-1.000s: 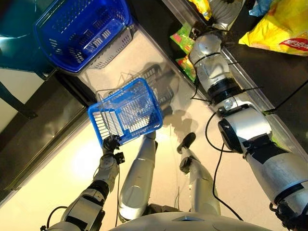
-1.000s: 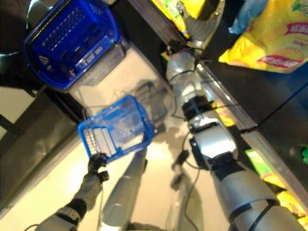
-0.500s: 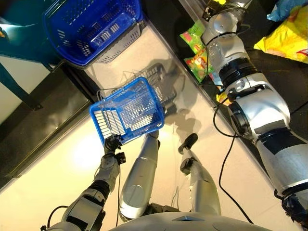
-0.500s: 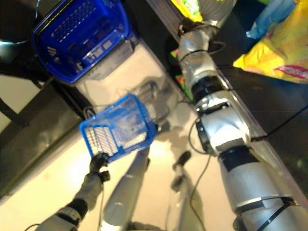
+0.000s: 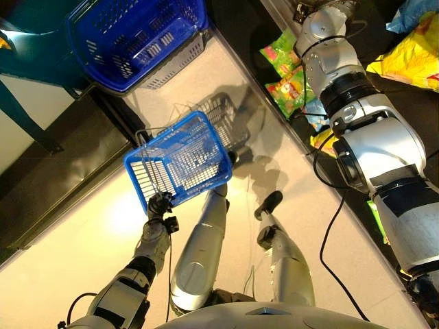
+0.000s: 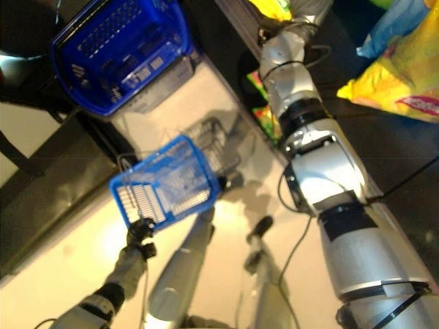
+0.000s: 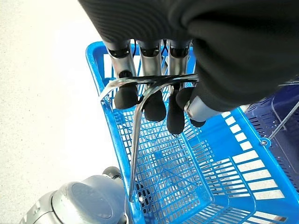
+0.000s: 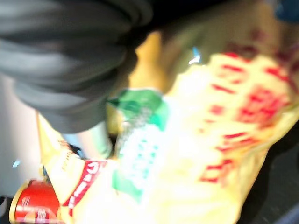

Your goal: Pick up the snacks into the basket

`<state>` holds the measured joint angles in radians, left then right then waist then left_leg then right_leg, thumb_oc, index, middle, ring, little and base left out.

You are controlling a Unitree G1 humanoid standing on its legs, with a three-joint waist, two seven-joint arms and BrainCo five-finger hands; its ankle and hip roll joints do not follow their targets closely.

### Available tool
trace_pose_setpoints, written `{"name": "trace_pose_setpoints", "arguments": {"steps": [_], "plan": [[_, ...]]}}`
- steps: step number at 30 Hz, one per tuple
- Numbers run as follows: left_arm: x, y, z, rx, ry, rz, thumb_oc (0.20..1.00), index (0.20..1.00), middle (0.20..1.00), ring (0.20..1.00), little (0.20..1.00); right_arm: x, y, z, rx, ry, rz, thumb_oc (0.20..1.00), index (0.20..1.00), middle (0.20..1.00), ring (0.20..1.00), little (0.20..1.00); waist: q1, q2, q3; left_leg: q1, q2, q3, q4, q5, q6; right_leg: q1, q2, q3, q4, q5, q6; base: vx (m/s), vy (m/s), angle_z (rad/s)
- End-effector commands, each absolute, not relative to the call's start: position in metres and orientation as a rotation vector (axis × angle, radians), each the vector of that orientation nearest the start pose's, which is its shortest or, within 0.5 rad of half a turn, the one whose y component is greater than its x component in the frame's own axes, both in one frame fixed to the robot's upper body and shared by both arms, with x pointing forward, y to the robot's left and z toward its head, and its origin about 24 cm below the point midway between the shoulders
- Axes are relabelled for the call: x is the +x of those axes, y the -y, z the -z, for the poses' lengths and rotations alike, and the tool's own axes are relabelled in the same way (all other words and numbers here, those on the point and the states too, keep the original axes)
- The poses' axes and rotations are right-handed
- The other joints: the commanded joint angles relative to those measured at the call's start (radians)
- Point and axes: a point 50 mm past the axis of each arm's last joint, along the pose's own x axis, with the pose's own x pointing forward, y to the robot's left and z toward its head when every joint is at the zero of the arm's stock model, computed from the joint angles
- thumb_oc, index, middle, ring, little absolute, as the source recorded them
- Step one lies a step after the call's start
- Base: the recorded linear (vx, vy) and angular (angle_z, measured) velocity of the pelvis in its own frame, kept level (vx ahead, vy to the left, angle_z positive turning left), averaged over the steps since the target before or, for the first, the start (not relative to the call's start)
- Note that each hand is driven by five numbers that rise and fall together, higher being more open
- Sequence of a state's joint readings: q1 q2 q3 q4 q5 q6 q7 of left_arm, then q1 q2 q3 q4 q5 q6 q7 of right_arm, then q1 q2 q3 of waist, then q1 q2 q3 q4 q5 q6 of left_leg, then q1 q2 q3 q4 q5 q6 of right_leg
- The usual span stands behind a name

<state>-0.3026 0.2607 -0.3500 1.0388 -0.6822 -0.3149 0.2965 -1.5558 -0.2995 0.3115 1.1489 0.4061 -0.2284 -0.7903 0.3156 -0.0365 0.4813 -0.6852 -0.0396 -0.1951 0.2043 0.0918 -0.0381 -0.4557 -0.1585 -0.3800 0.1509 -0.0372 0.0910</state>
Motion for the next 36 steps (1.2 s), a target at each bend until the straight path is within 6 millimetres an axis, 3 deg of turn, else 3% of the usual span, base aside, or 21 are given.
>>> {"name": "trace_pose_setpoints", "arguments": {"steps": [1, 9, 13, 14, 18, 22, 29, 34, 36], "plan": [[0.225, -0.233, 0.09, -0.03, -0.547, -0.45, 0.2, 0.2, 0.2, 0.2, 0.2, 0.398, 0.128, -0.364, 0.091, 0.675, 0.547, 0.2, 0.2, 0.2, 0.2, 0.2, -0.005, 0.002, 0.013, -0.009, -0.056, 0.056, 0.055, -0.091, 0.014, 0.035, -0.034, 0.049, -0.015, 0.085, 0.051, 0.0, 0.0, 0.0], [0.222, -0.236, 0.091, -0.046, -0.546, -0.477, 0.2, 0.2, 0.2, 0.2, 0.2, 0.389, 0.122, -0.359, 0.19, 0.738, 0.522, 0.2, 0.2, 0.2, 0.2, 0.2, -0.019, 0.004, 0.011, 0.01, -0.052, 0.059, 0.054, -0.092, 0.014, 0.04, -0.033, 0.058, -0.002, 0.08, 0.05, 0.0, 0.0, 0.0], [0.223, -0.237, 0.086, -0.074, -0.511, -0.492, 0.2, 0.2, 0.2, 0.2, 0.2, 0.367, 0.117, -0.364, 0.246, 0.884, 0.485, 0.2, 0.2, 0.2, 0.2, 0.2, -0.033, 0.005, 0.009, 0.019, -0.052, 0.064, 0.06, -0.092, 0.017, 0.04, -0.035, 0.062, 0.016, 0.074, 0.048, -0.03, 0.011, -0.01], [0.224, -0.238, 0.084, -0.081, -0.497, -0.496, 0.2, 0.2, 0.2, 0.2, 0.2, 0.359, 0.117, -0.367, 0.254, 0.934, 0.472, 0.2, 0.2, 0.2, 0.2, 0.2, -0.036, 0.009, 0.016, 0.01, -0.055, 0.069, 0.063, -0.066, 0.022, 0.03, -0.04, 0.054, 0.022, 0.091, 0.04, -0.11, 0.03, -0.03], [0.226, -0.245, 0.074, -0.115, -0.43, -0.531, 0.2, 0.2, 0.2, 0.2, 0.2, 0.331, 0.114, -0.365, 0.22, 1.092, 0.415, 0.2, 0.2, 0.2, 0.2, 0.2, -0.049, 0.01, 0.017, 0.024, -0.049, 0.078, 0.067, -0.065, 0.026, 0.024, -0.04, 0.063, 0.046, 0.081, 0.036, -0.06, 0.0, -0.06], [0.225, -0.254, 0.063, -0.118, -0.37, -0.537, 0.2, 0.2, 0.2, 0.2, 0.2, 0.316, 0.113, -0.359, 0.18, 1.174, 0.349, 0.2, 0.2, 0.2, 0.2, 0.2, -0.057, 0.012, 0.019, 0.038, -0.042, 0.086, 0.075, -0.065, 0.03, 0.021, -0.038, 0.072, 0.071, 0.071, 0.029, -0.04, -0.018, -0.18], [0.217, -0.277, 0.05, -0.14, -0.301, -0.579, 0.2, 0.2, 0.2, 0.2, 0.2, 0.303, 0.099, -0.322, 0.079, 1.159, 0.066, 0.2, 0.2, 0.2, 0.2, 0.2, -0.084, 0.0, 0.007, 0.09, -0.022, 0.098, 0.069, -0.055, 0.03, 0.029, -0.032, 0.085, 0.098, 0.054, 0.017, -0.04, -0.02, -0.11], [0.212, -0.289, 0.031, -0.151, -0.198, -0.561, 0.2, 0.2, 0.2, 0.2, 0.2, 0.303, 0.097, -0.279, -0.043, 1.037, -0.093, 0.2, 0.2, 0.2, 0.2, 0.2, -0.094, -0.004, -0.009, 0.148, -0.014, 0.091, 0.056, -0.043, 0.024, 0.07, -0.026, 0.073, 0.116, 0.033, 0.007, -0.04, -0.063, -0.08], [0.212, -0.289, 0.031, -0.151, -0.199, -0.561, 0.2, 0.2, 0.2, 0.2, 0.2, 0.303, 0.097, -0.279, -0.043, 1.036, -0.093, 0.2, 0.2, 0.2, 0.2, 0.2, -0.095, -0.004, -0.009, 0.149, -0.014, 0.091, 0.055, -0.043, 0.024, 0.071, -0.026, 0.073, 0.115, 0.033, 0.007, -0.03, -0.055, 0.01]]}}
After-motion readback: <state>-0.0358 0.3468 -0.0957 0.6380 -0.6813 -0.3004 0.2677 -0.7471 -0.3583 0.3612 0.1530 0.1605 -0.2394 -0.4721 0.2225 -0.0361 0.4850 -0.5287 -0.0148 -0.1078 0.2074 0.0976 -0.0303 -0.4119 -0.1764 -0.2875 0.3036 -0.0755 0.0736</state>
